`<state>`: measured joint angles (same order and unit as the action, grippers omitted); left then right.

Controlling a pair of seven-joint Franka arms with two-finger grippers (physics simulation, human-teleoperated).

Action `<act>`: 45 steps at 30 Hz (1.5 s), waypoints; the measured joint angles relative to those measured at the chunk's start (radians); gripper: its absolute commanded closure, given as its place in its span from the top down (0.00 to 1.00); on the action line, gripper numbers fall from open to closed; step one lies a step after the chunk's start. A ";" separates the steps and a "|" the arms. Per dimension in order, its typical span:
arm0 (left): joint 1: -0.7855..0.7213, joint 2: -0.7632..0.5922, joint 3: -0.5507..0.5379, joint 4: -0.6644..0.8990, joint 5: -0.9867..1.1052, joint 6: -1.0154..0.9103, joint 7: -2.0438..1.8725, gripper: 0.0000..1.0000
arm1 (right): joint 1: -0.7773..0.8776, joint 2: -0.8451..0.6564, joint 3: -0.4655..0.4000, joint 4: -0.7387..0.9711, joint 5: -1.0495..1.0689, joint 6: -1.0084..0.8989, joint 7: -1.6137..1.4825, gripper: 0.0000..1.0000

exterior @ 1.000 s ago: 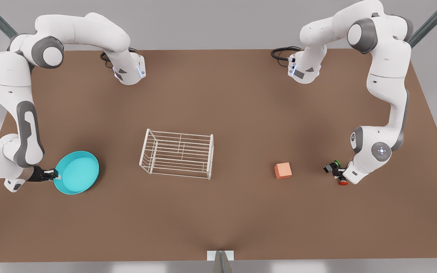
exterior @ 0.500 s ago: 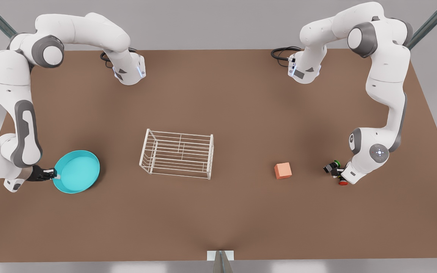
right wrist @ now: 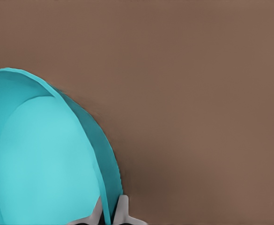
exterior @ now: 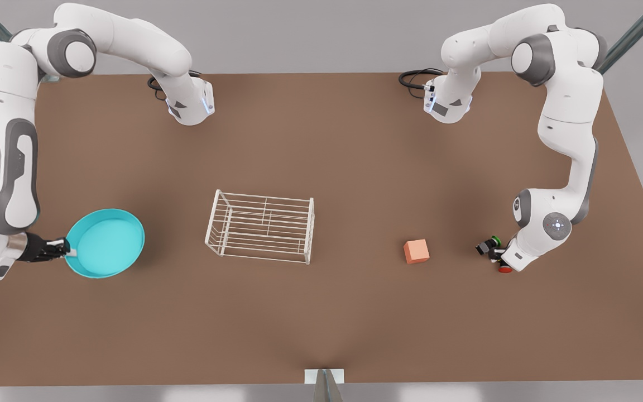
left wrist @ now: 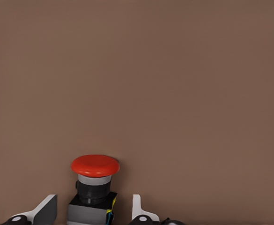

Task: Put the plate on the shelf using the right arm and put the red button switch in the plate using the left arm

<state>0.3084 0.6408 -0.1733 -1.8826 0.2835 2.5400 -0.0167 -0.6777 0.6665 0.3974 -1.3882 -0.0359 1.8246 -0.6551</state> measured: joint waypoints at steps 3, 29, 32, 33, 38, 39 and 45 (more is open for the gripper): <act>0.000 0.001 0.000 0.000 0.000 0.000 0.000 0.83 | -0.001 -0.034 0.057 0.002 -0.001 -0.066 0.037 0.16; 0.000 -0.025 0.007 0.010 0.004 -0.007 -0.004 0.48 | 0.238 -0.085 0.541 -0.058 -0.224 -0.157 0.866 0.18; -0.002 -0.069 0.001 0.020 0.004 -0.033 -0.006 0.48 | 0.263 -0.093 0.546 -0.102 -0.243 -0.133 0.963 0.19; -0.006 -0.085 -0.004 0.027 0.002 -0.048 -0.007 0.48 | 0.266 -0.095 0.550 -0.113 -0.247 -0.126 0.993 0.19; -0.012 -0.135 -0.132 0.132 -0.006 -0.157 -0.043 0.48 | 0.285 -0.096 0.563 -0.126 -0.256 -0.095 1.130 0.20; -0.013 -0.138 -0.161 0.154 -0.006 -0.188 -0.057 0.48 | 0.290 -0.096 0.563 -0.127 -0.257 -0.090 1.155 0.20; -0.048 -0.147 -0.292 0.228 -0.006 -0.336 -0.172 0.48 | 0.296 -0.096 0.564 -0.131 -0.280 -0.082 1.287 1.00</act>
<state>0.2599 0.4937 -0.4648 -1.6551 0.2771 2.2043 -0.1892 -0.3818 0.5705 0.9617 -1.5188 -0.3164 1.7422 0.6322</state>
